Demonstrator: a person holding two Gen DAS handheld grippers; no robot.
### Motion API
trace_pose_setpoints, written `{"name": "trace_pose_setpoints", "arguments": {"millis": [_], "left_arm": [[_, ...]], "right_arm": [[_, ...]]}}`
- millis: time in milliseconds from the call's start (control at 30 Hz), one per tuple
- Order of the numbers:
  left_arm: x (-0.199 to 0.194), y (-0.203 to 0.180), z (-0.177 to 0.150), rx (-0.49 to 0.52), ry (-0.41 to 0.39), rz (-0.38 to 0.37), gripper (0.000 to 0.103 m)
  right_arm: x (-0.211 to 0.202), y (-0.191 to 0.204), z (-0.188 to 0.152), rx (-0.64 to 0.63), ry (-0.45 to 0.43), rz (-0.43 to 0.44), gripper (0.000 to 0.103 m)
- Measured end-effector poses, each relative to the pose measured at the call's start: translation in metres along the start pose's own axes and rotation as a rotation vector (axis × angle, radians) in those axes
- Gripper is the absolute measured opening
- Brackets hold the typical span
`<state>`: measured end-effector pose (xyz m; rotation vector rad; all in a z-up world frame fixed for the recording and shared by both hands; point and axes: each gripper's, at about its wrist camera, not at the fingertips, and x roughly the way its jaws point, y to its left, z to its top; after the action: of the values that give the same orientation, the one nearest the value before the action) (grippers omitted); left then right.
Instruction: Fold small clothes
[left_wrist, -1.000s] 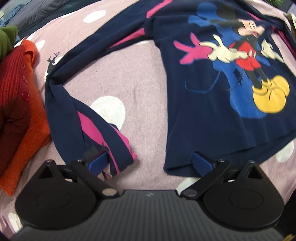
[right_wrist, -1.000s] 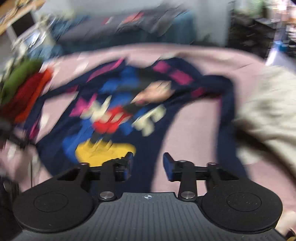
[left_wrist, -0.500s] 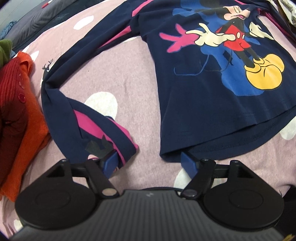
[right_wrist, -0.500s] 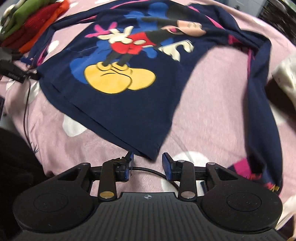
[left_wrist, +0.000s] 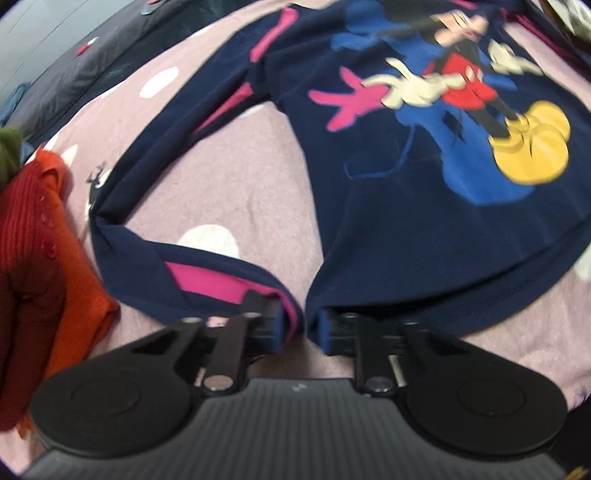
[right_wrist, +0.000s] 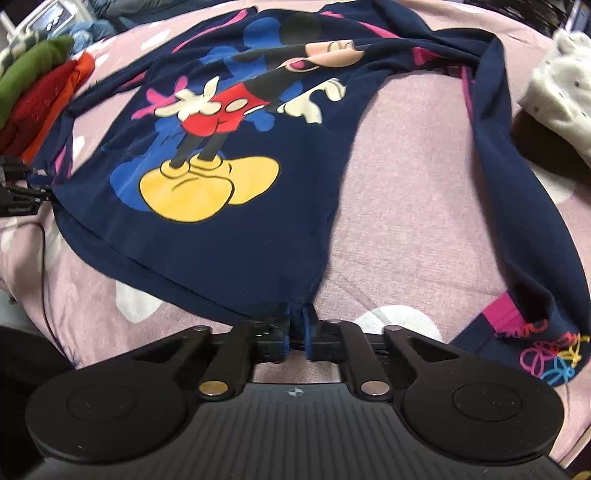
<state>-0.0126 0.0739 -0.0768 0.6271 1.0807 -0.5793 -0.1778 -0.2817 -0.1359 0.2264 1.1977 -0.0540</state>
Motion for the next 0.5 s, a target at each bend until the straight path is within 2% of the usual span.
{"name": "trace_pose_setpoints", "arguments": {"millis": [100, 333, 500], "left_arm": [[-0.007, 0.007, -0.003, -0.029, -0.01, -0.013, 0.009], [-0.014, 0.0, -0.028, 0.135, 0.046, -0.041, 0.008], [-0.013, -0.002, -0.034, 0.177, 0.063, -0.039, 0.009]], "right_arm": [[-0.012, -0.004, -0.001, 0.034, -0.011, 0.025, 0.009], [-0.017, -0.008, -0.017, 0.047, 0.098, 0.09, 0.009], [-0.008, -0.007, -0.019, 0.065, 0.157, 0.088, 0.009]]}}
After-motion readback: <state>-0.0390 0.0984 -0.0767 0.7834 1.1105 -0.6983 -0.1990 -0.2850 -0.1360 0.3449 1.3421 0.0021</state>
